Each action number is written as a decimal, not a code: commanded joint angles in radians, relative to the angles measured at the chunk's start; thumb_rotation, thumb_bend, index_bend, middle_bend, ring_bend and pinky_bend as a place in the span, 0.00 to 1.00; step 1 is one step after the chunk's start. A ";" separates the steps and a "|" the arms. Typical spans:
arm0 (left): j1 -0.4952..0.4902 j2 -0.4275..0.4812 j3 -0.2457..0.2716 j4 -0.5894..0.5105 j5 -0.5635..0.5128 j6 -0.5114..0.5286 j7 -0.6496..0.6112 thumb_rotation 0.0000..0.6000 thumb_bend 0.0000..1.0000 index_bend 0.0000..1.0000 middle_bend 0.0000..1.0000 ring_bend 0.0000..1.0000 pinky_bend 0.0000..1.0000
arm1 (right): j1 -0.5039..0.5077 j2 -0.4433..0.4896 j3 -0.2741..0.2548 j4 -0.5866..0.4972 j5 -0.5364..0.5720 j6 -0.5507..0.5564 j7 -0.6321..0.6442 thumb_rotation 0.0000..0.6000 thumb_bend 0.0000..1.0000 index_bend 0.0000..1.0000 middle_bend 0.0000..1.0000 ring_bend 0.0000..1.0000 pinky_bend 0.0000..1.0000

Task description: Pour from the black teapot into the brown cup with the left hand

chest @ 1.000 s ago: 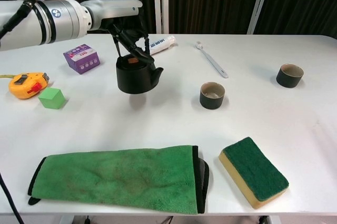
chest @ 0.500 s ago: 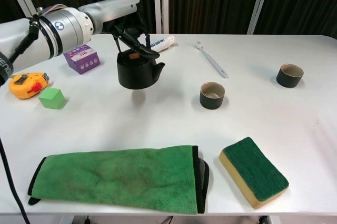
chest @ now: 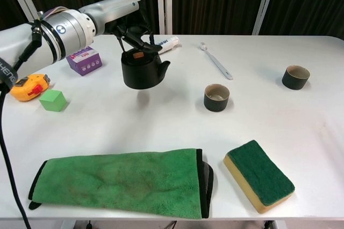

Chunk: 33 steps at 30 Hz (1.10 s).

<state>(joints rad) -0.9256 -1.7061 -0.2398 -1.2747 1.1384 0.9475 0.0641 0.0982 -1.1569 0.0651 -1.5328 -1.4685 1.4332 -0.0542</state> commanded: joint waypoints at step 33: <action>0.030 -0.039 -0.042 0.035 0.034 0.007 -0.076 1.00 0.28 1.00 1.00 1.00 0.44 | 0.003 -0.003 -0.002 0.000 0.006 -0.010 -0.008 1.00 0.45 0.00 0.00 0.00 0.00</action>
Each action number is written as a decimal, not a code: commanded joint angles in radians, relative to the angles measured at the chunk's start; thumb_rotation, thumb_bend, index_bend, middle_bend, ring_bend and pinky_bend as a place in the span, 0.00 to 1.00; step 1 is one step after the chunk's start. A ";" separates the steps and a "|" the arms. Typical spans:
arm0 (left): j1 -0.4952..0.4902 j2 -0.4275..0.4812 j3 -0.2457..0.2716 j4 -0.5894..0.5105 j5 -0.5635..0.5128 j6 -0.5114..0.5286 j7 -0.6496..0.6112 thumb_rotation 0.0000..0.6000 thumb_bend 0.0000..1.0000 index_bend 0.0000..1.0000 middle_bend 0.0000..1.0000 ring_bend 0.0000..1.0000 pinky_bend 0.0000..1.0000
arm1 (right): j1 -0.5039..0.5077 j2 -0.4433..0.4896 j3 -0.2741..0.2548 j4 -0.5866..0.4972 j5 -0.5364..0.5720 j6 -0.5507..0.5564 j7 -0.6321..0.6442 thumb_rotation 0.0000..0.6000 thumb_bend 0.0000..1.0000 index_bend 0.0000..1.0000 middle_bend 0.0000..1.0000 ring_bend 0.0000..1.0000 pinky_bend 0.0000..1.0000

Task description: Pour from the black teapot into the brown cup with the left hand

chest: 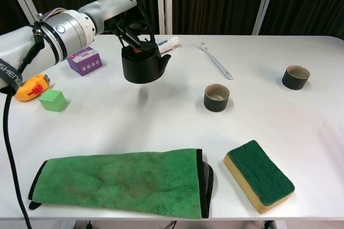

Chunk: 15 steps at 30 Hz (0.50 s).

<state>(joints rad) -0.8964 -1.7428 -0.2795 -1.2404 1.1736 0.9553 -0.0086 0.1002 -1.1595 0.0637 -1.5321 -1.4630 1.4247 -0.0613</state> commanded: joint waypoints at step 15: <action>0.007 -0.023 -0.004 0.034 0.046 0.004 -0.089 1.00 0.26 1.00 1.00 1.00 0.43 | 0.004 -0.011 0.004 0.007 -0.010 0.012 -0.017 1.00 0.42 0.00 0.00 0.00 0.00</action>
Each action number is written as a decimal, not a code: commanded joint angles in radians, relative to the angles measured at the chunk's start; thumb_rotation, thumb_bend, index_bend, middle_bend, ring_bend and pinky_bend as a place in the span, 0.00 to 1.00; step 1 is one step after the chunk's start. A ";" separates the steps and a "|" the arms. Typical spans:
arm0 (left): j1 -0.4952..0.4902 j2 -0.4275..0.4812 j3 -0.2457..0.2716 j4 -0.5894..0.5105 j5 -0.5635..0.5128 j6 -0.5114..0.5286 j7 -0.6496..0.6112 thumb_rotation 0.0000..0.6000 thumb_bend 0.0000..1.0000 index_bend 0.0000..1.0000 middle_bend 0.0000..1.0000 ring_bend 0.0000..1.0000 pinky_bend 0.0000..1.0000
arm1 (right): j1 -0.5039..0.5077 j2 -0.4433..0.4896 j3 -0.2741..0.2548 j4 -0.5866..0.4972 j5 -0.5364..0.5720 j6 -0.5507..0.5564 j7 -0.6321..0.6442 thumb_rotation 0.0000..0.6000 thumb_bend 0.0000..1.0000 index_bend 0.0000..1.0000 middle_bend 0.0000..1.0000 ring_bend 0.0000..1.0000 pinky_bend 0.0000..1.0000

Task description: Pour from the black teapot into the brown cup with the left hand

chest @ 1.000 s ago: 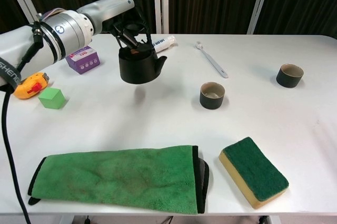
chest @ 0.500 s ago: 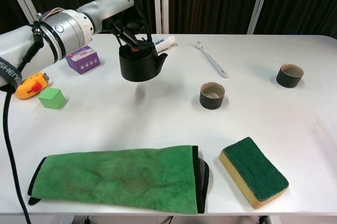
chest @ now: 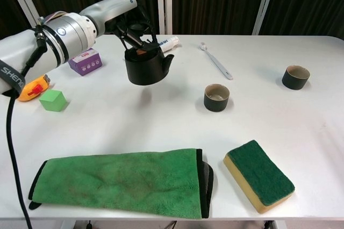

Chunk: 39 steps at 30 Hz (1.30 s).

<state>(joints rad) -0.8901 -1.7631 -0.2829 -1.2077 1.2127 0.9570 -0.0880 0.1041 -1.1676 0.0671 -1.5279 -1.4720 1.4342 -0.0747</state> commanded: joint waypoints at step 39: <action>0.011 -0.027 -0.010 0.026 0.018 0.008 -0.026 0.80 0.25 1.00 1.00 1.00 0.43 | 0.003 -0.022 -0.012 0.032 -0.011 -0.008 0.011 1.00 0.38 0.00 0.00 0.00 0.00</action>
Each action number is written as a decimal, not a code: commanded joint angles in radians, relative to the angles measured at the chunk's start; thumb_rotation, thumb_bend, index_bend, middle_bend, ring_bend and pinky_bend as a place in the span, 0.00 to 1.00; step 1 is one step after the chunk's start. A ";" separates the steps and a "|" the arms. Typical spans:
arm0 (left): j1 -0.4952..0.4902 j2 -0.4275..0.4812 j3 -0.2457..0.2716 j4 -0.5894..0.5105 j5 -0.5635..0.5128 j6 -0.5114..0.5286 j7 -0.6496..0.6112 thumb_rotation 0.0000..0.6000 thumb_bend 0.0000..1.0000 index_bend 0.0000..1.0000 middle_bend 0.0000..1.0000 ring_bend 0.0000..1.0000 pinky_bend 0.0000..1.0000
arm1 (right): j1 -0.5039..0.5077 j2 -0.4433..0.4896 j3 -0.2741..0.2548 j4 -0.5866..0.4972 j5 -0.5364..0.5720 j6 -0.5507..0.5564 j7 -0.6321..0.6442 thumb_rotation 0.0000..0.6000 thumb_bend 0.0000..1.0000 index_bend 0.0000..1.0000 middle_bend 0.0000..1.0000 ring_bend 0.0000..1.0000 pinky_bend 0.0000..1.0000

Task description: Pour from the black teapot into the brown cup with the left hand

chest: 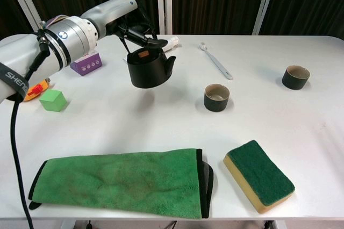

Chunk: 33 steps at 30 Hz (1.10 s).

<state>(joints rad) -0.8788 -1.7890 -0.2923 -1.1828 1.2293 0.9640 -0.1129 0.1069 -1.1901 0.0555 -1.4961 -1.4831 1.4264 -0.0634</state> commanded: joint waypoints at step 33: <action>-0.006 -0.020 -0.006 0.016 -0.024 -0.018 0.043 0.85 0.28 1.00 1.00 1.00 0.43 | -0.004 -0.013 0.014 0.032 -0.056 0.081 0.035 1.00 0.36 0.00 0.00 0.00 0.00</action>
<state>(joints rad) -0.8845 -1.8091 -0.2981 -1.1665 1.2048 0.9459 -0.0695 0.1028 -1.2034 0.0695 -1.4637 -1.5391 1.5071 -0.0287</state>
